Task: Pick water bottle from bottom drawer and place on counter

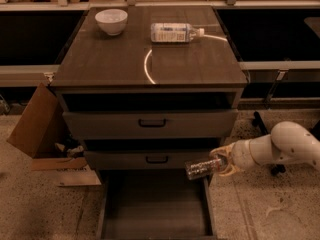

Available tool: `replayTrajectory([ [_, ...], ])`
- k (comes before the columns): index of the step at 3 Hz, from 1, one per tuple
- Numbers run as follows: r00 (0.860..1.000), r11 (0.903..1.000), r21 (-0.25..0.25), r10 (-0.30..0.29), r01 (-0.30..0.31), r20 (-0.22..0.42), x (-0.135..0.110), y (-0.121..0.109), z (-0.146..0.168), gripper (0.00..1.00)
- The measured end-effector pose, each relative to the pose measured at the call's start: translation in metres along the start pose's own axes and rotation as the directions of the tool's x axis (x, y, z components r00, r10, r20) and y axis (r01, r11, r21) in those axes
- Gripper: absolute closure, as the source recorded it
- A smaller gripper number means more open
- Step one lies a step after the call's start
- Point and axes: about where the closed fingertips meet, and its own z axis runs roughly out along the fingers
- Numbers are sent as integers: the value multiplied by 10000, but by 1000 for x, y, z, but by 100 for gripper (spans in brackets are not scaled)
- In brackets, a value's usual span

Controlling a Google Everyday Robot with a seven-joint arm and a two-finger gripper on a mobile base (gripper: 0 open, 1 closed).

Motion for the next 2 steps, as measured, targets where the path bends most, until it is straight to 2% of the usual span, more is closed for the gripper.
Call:
replayTrajectory([
  [2,9998,9999,91,-128,130,-175,-5,-9,-11,100],
])
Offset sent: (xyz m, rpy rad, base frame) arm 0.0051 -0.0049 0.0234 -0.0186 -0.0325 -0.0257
